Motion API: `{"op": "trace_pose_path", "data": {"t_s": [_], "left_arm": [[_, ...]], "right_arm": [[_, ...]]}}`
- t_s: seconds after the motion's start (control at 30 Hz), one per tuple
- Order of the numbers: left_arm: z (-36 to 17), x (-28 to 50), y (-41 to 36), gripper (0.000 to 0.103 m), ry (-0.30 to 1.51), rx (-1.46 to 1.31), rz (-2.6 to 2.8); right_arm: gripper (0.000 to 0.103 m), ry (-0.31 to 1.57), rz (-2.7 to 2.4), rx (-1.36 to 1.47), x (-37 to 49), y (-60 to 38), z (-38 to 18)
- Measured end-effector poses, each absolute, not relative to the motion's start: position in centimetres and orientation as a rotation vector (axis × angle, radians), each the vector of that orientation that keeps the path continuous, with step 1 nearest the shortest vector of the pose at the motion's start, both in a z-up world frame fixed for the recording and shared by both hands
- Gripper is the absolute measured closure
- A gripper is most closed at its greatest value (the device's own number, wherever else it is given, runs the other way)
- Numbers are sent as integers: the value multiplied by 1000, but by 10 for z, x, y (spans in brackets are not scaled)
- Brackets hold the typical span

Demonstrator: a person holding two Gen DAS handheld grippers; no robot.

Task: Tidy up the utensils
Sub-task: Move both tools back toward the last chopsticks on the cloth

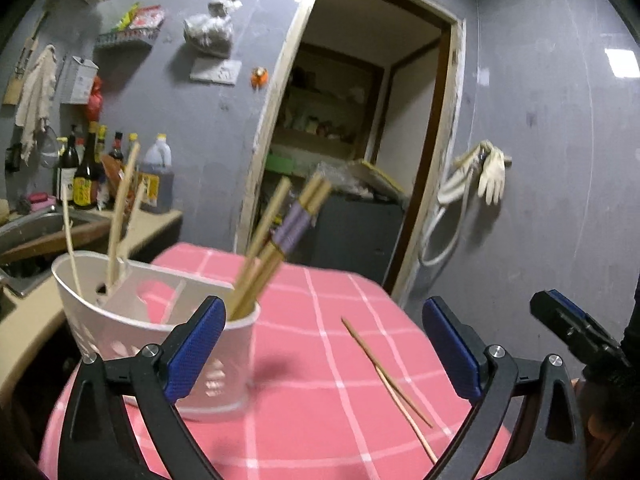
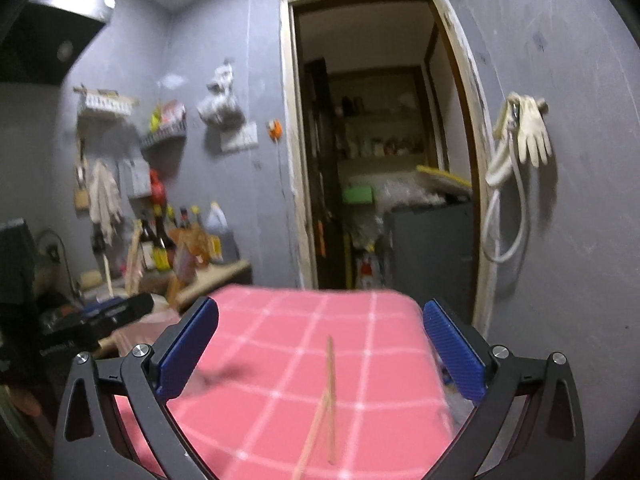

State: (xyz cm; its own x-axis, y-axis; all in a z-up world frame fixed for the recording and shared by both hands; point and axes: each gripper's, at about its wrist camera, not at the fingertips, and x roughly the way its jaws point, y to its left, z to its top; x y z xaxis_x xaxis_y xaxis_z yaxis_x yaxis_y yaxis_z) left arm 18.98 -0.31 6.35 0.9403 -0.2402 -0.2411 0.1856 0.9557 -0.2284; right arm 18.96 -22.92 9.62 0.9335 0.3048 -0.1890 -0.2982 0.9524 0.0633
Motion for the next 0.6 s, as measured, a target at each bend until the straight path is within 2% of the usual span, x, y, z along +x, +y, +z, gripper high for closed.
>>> {"op": "trace_pose_path", "data": {"t_s": [0.47, 0.6], "left_arm": [[1, 230, -31, 7, 553, -160, -168], [-9, 239, -30, 7, 617, -166, -157]], "right_arm": [[0, 651, 288, -60, 254, -240, 21], [16, 749, 310, -101, 270, -234, 2]]}}
